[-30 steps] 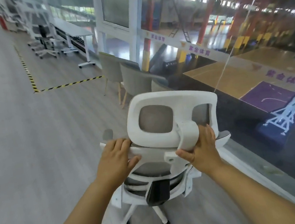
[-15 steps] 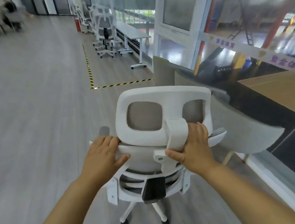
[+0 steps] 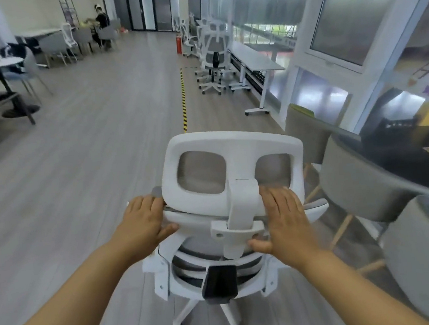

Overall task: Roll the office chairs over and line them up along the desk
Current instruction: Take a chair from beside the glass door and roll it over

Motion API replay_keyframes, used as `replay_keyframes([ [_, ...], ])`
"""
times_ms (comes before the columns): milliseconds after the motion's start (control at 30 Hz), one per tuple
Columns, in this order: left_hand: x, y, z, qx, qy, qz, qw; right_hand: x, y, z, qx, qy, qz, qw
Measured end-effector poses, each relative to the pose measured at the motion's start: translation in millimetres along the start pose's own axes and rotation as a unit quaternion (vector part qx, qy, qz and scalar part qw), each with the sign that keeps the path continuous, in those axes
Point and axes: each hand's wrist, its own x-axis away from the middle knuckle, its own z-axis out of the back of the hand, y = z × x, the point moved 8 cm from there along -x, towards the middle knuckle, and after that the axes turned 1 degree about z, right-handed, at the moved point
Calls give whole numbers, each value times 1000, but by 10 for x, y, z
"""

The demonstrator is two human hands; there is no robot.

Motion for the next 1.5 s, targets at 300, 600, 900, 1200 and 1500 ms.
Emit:
replay_keyframes([
  [300, -1897, -1252, -282, -14, 10, -36, 999, -2050, 184, -851, -19, 24, -28, 999],
  [600, -3921, -2194, -667, -2, -21, -31, 999, -4031, 741, -1679, 30, -6, -38, 999],
  [900, -5935, -2854, -1081, -16, -26, -11, 999, -5914, 1623, -2596, -4, 22, -19, 1000],
  [1200, -8012, -3362, -1541, -54, -87, 36, 994, -7873, 2697, -3414, -33, -19, -3, 999],
  [1500, -10056, -4023, -1989, -34, -64, 36, 997, -9727, 3550, -4252, -28, 4, 1, 1000],
])
